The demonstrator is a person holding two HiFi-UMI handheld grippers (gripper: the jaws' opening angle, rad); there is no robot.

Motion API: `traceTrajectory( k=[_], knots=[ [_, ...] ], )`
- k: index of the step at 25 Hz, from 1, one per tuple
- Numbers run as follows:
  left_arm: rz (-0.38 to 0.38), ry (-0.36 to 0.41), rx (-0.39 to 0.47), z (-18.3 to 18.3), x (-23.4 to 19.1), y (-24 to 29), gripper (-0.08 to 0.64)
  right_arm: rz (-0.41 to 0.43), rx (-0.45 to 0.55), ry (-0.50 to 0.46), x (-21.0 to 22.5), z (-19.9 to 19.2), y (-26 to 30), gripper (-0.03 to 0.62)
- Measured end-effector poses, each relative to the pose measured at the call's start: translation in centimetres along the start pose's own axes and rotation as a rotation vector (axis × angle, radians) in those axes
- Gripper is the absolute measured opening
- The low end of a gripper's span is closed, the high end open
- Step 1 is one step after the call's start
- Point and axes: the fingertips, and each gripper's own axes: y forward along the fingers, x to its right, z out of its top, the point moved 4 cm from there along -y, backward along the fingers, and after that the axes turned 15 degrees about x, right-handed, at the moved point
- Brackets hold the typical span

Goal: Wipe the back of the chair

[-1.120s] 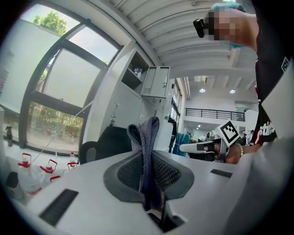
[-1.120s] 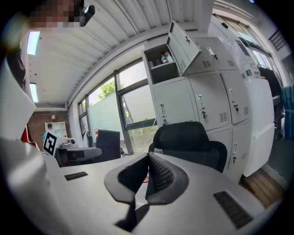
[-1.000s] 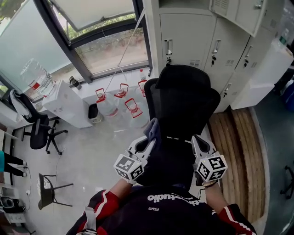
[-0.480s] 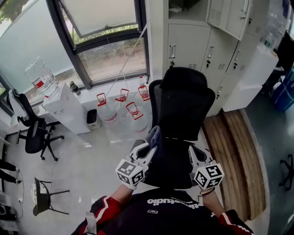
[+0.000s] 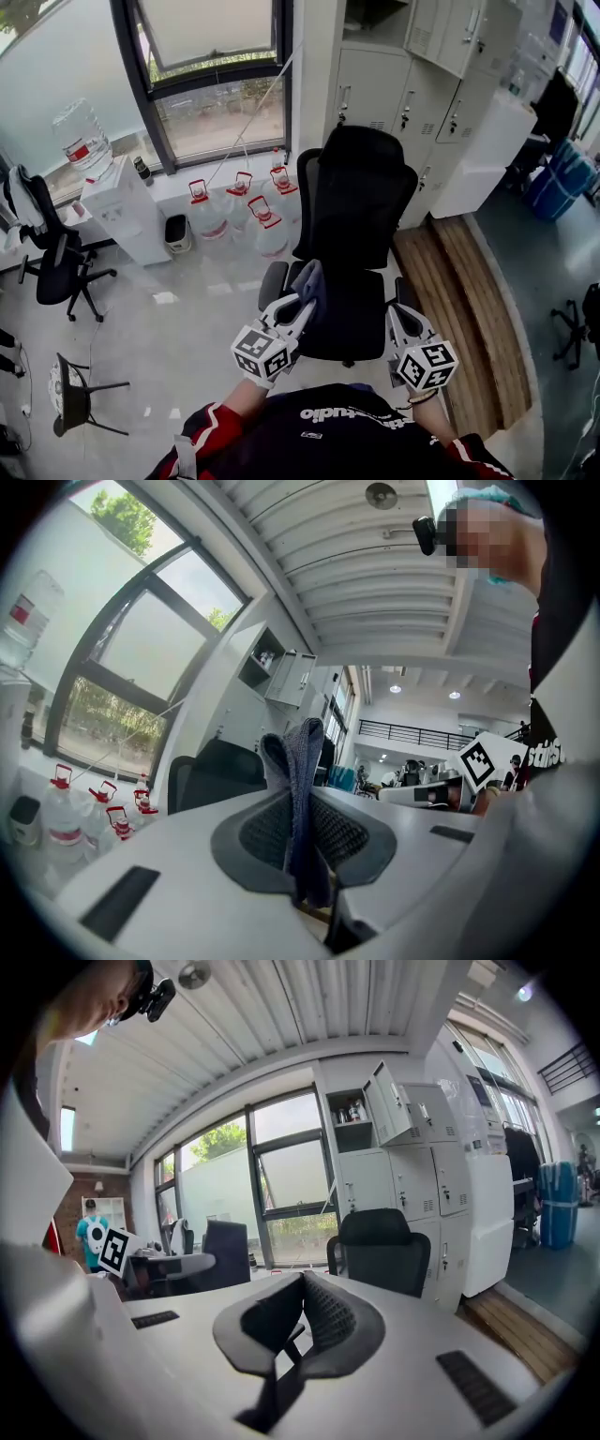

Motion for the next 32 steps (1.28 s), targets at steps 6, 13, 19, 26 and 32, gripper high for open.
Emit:
traceTrajectory(
  k=[6,13,19,26,32],
  knots=[
    [0.0,-0.012,0.007,0.1,5.8,-3.0,0.054,0.04,0.02,0.019,-1.9,0.7,-5.4,0.014],
    [0.028,-0.03,-0.011,-2.8,15.4,-6.4,0.054,0.07,0.003,0.041,-0.3,-0.3,-15.8,0.014],
    [0.064,-0.018,-0.052,-5.5,22.8,-10.3,0.054,0.049,-0.047,0.084,2.5,-3.7,-23.9,0.014],
    [0.073,0.049,-0.023,-3.5,25.5,-13.6,0.054,0.076,0.03,0.083,-0.6,-2.1,-27.0,0.014],
    [0.057,0.073,0.0,-1.4,27.3,-17.2,0.054,0.063,0.044,0.051,-4.0,-1.0,-29.4,0.014]
  ],
)
